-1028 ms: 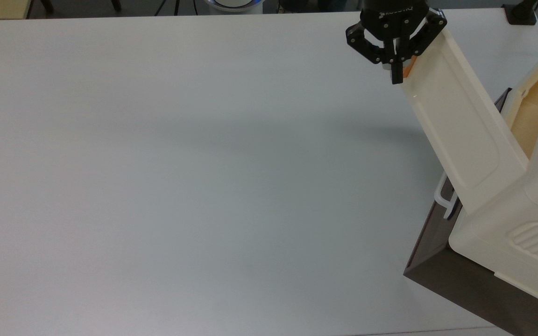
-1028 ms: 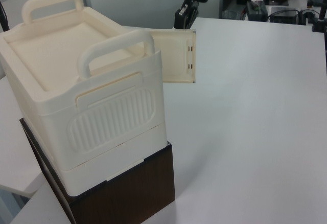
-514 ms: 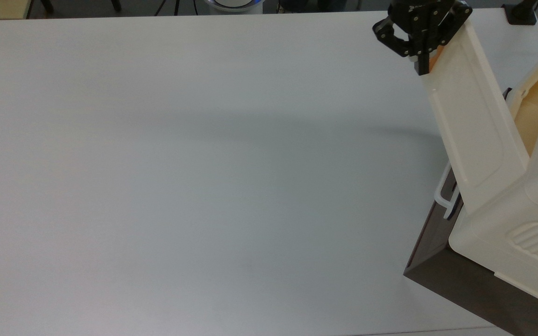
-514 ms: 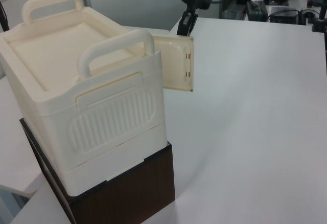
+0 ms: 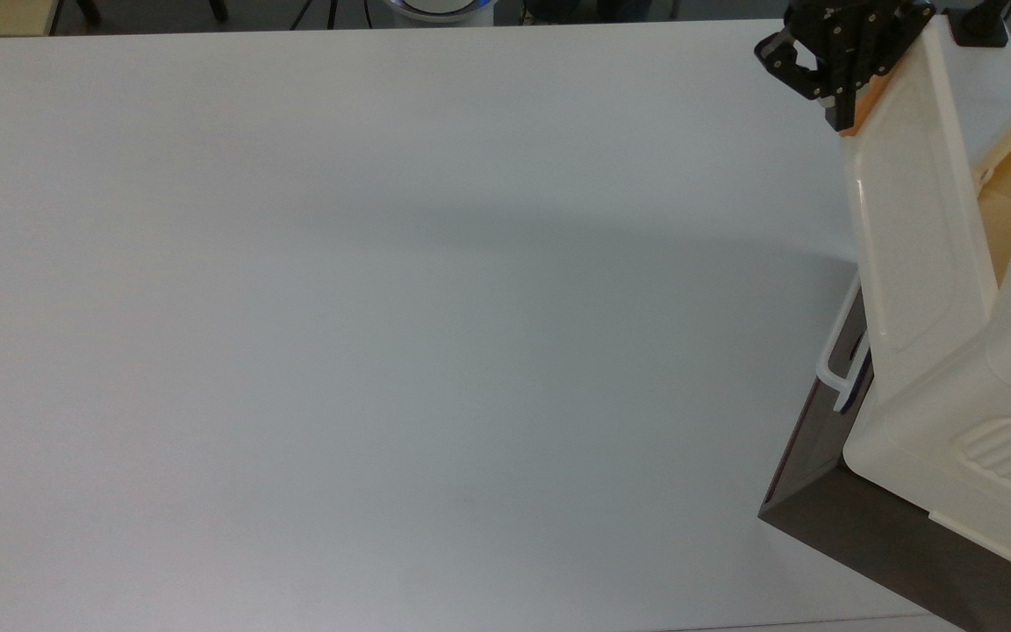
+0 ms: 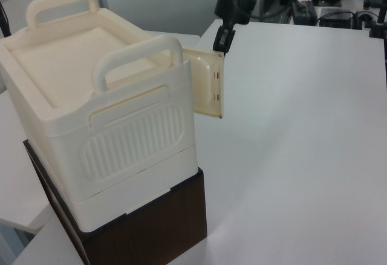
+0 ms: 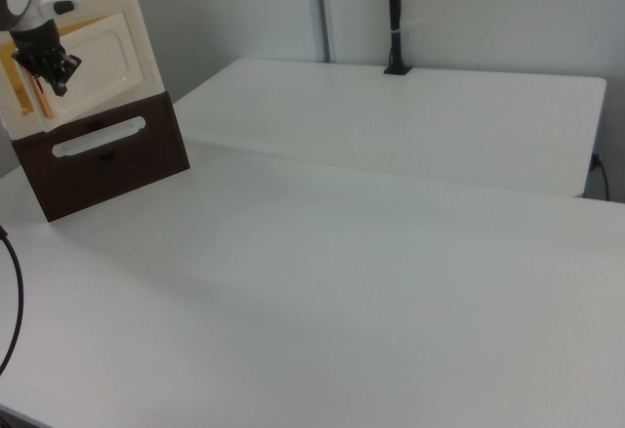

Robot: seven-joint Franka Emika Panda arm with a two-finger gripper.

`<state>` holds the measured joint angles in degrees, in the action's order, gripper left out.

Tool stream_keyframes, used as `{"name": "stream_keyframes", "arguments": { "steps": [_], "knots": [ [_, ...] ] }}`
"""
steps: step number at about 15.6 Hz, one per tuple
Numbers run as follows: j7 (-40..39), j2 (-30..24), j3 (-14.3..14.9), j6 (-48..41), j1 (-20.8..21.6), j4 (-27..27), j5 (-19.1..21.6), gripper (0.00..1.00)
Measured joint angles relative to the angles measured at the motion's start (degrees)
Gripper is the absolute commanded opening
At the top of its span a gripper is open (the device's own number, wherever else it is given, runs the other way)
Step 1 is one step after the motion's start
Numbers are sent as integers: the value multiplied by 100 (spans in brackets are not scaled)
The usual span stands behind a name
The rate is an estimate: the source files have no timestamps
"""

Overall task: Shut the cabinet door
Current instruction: 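Push the door by its knob edge, swinging it toward the box opening, then press the door flat against the box front with the gripper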

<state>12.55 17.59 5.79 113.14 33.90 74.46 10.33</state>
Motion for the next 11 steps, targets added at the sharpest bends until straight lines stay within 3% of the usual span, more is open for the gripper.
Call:
{"name": "stream_keyframes", "arguments": {
  "steps": [11],
  "knots": [
    [30, 495, -29, 811, 201, 5, 0, 2]
  ]
}}
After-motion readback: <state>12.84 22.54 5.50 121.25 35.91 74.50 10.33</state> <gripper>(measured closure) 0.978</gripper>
